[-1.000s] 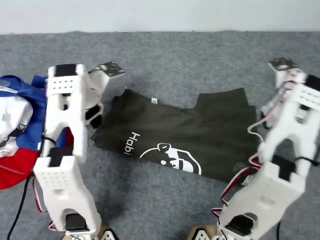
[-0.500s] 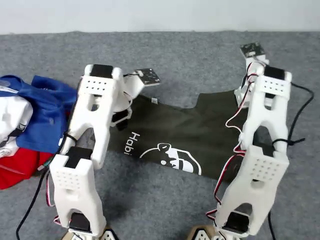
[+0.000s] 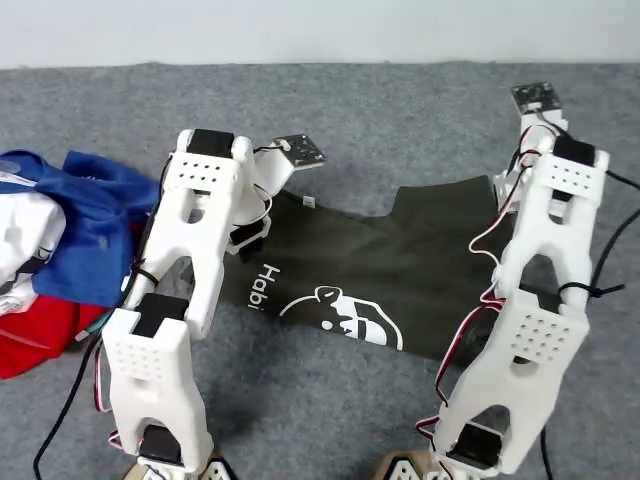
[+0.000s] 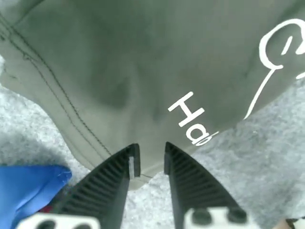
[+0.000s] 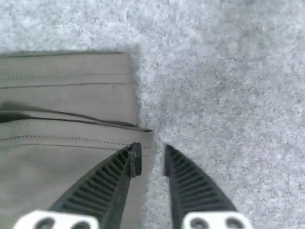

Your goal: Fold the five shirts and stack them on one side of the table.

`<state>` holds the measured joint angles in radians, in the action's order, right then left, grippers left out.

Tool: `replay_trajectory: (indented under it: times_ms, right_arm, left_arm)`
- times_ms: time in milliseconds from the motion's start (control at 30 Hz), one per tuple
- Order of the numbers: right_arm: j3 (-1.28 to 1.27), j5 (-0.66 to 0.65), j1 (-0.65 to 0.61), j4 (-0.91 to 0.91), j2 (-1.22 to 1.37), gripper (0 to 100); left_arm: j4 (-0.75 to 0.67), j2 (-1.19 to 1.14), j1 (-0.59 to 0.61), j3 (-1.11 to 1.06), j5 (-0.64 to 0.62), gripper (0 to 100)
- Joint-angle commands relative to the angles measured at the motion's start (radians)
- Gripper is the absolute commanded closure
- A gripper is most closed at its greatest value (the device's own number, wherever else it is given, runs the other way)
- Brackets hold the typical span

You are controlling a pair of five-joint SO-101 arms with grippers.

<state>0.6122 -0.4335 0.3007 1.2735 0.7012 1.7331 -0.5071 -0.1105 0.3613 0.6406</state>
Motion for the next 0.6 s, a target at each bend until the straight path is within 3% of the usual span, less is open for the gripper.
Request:
replay_trajectory:
  times_ms: [0, 400, 500, 567]
  right_arm:
    - [0.037, 0.005, 0.01, -0.016, -0.004, 88.5]
    - [0.041, 0.003, 0.013, -0.081, 0.156, 91.3]
    - [0.091, 0.003, 0.015, -0.07, 0.157, 99.1]
    - [0.124, 0.003, 0.015, -0.059, 0.157, 98.1]
  left_arm:
    - [0.015, 0.058, -0.011, 0.018, -0.009, 91]
    - [0.017, 0.058, -0.006, 0.018, -0.009, 91]
    - [0.017, 0.057, -0.006, 0.016, -0.009, 91]
    - [0.014, 0.057, -0.006, -0.001, -0.009, 91]
